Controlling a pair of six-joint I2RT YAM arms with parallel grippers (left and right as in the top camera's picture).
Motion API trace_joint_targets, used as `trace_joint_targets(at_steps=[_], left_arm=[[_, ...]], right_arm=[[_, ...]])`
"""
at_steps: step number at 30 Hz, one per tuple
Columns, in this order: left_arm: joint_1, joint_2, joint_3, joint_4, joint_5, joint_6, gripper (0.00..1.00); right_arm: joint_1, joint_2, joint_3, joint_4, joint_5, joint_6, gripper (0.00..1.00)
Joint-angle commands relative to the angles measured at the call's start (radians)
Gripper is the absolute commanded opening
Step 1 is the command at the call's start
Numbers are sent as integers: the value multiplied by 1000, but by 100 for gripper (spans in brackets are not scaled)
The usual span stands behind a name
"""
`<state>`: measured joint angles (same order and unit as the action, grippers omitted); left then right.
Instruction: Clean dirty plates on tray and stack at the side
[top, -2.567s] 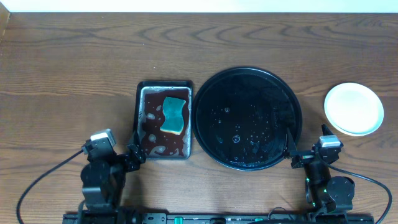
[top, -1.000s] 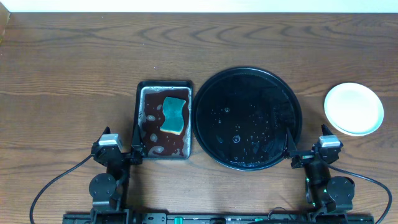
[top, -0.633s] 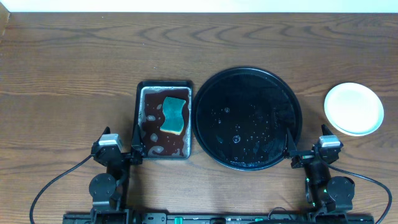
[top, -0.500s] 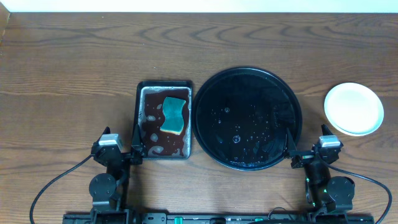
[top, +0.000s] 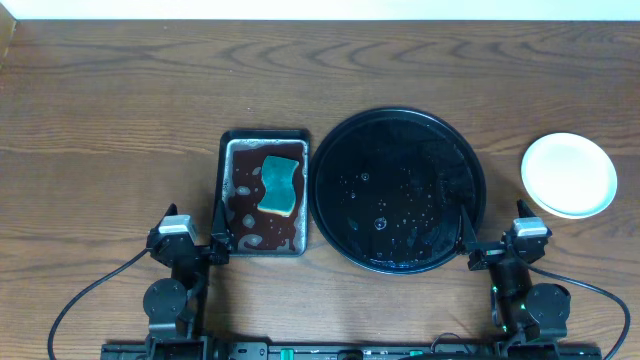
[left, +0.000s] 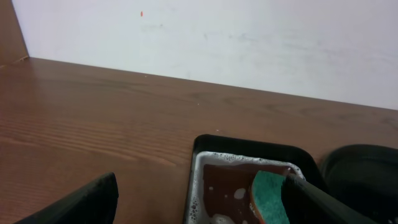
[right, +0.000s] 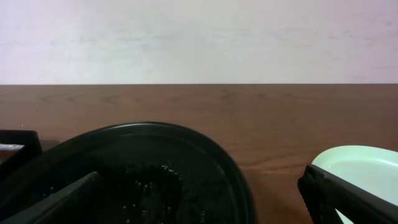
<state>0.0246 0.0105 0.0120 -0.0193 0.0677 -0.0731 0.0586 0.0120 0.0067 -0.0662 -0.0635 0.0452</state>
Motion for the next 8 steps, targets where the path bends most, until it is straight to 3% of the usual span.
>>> trace_joint_targets(at_steps=[1, 8], left_arm=[[5, -5, -8, -47, 14, 17, 84], [5, -5, -8, -47, 14, 17, 84]], right_arm=[[9, -5, -1, -3, -8, 10, 99], [8, -5, -1, -3, -8, 10, 99]])
